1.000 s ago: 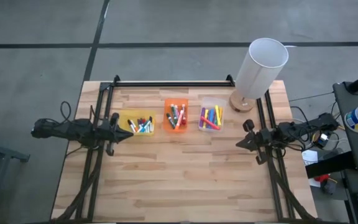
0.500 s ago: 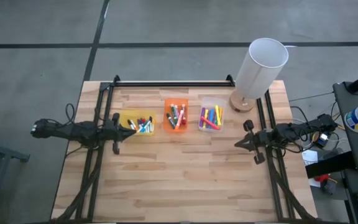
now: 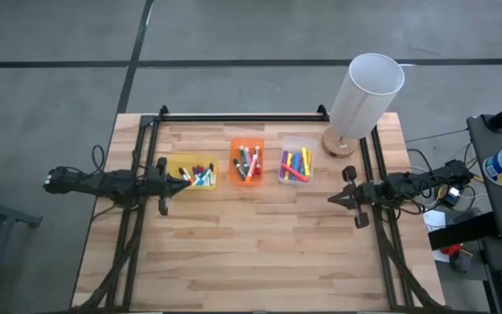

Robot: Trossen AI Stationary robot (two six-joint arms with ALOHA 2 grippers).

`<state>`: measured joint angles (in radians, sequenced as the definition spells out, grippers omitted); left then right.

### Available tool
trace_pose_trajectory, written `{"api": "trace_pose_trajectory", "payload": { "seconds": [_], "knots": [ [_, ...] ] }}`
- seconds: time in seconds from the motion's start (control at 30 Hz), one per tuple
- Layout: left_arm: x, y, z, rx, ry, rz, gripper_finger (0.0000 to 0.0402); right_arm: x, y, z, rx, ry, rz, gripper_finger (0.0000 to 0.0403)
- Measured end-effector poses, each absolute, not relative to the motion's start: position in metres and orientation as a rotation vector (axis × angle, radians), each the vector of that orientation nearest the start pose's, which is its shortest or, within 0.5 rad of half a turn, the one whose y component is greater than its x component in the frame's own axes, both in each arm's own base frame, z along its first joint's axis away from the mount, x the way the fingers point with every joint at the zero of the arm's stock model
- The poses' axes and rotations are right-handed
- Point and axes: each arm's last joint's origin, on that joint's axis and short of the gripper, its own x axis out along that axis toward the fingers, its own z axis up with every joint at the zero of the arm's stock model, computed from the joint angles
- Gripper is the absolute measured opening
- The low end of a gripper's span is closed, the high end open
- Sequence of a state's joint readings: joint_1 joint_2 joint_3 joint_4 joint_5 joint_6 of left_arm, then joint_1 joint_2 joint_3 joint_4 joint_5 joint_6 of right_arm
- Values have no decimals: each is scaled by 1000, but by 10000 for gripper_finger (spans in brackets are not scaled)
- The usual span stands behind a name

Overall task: Pick & Place Markers
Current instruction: Return to Home Position

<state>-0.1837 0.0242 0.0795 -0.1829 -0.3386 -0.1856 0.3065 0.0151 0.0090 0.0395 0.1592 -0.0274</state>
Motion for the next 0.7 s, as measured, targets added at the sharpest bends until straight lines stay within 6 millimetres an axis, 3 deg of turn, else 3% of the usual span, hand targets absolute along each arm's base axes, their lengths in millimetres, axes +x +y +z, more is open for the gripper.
{"api": "trace_pose_trajectory", "payload": {
  "seconds": [0.7],
  "knots": [
    [92,-7,170,-153,112,166,0,94,25,169,8,-32,150,9]
  ]
}}
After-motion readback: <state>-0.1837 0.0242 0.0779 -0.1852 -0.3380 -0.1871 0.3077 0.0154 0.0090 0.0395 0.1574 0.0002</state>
